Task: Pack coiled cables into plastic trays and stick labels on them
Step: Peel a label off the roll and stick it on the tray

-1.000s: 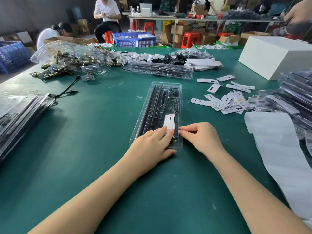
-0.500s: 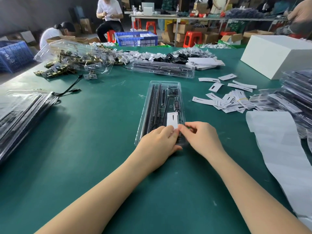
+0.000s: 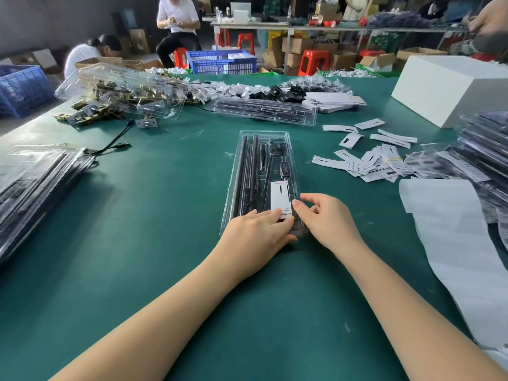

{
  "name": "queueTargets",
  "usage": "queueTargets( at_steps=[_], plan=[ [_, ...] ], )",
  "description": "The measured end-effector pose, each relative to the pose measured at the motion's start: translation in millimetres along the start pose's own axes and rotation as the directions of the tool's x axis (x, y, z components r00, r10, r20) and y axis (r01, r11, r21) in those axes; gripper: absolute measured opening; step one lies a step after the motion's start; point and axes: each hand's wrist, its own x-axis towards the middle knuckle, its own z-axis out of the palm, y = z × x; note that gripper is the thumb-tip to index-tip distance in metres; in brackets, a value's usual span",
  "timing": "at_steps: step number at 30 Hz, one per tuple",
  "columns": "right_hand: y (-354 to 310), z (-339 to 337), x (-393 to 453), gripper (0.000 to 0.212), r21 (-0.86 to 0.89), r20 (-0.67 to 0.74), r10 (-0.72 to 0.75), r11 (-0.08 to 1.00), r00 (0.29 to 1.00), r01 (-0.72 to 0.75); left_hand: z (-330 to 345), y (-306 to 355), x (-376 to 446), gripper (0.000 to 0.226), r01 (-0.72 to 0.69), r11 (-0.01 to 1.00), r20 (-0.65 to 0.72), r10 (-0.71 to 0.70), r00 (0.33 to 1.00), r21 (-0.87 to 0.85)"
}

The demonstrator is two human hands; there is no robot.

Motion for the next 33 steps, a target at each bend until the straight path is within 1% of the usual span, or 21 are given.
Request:
queueTargets(
  at_steps=[2,4,7,10,11,12,15,17,20,22,25,28,31,33],
  plan=[
    [2.3,-2.7,-1.0,0.021,0.143,-0.013,0.048,0.989,0.999,-0.046,-1.1,-0.6,-0.5,0.025,0.028,0.996,-0.023,-0.030,0.999,-0.081],
    [4.2,-10.4,-1.2,0.016,0.251,0.051,0.076,0.964,0.996,-0.087,-2.3,-1.6,-0.4,0.025,0.038,0.993,-0.033,-0.042,0.999,-0.113],
    [8.0,-24.4,-1.7,0.008,0.294,0.243,0.056,0.947,0.969,-0.128,-3.7,-0.9,0.9,0.022,0.031,0.992,-0.017,-0.034,0.999,-0.120],
    [9.9,-33.1,0.0,0.003,0.297,0.352,0.037,0.943,0.935,-0.149,-7.9,1.9,2.1,0.024,0.042,0.991,-0.006,-0.043,0.999,-0.129],
    [10.0,-35.3,0.6,0.005,0.303,0.376,0.037,0.939,0.926,-0.161,-8.8,2.4,2.5,0.026,0.046,0.990,0.001,-0.046,0.999,-0.134],
    [10.3,-37.7,0.9,0.011,0.315,0.405,0.035,0.933,0.914,-0.175,-9.0,2.4,2.4,0.026,0.054,0.988,0.012,-0.053,0.999,-0.148],
    [12.0,-43.6,-1.2,0.034,0.359,0.485,0.018,0.908,0.874,-0.218,-6.9,1.7,0.2,0.026,0.083,0.981,0.048,-0.076,0.996,-0.175],
    [11.1,-45.2,-3.1,0.044,0.358,0.498,0.020,0.906,0.867,-0.226,-3.6,-0.2,-1.1,0.029,0.101,0.982,0.056,-0.093,0.994,-0.160],
    [6.5,-41.5,-6.4,0.064,0.276,0.505,0.013,0.945,0.863,-0.175,0.4,-2.8,-2.4,0.037,0.137,0.975,0.057,-0.129,0.990,-0.176],
    [3.3,-37.4,-7.9,0.070,0.243,0.488,0.012,0.959,0.873,-0.149,1.7,-5.0,-2.6,0.041,0.156,0.966,0.066,-0.145,0.987,-0.207],
    [0.6,-35.6,-8.9,0.060,0.215,0.464,0.015,0.968,0.886,-0.129,1.7,-5.8,-2.9,0.041,0.143,0.969,0.072,-0.131,0.989,-0.202],
    [0.5,-37.5,-8.2,0.048,0.217,0.461,0.046,0.962,0.886,-0.163,0.5,-5.3,-3.0,0.041,0.151,0.966,0.090,-0.135,0.987,-0.211],
    [2.6,-39.4,-7.2,0.046,0.219,0.461,0.076,0.956,0.884,-0.196,-1.0,-5.0,-2.3,0.046,0.177,0.955,0.101,-0.156,0.982,-0.237],
    [4.2,-39.2,-6.9,0.045,0.231,0.465,0.088,0.949,0.881,-0.216,-1.6,-4.8,-1.3,0.044,0.174,0.959,0.108,-0.153,0.982,-0.223]
  ],
)
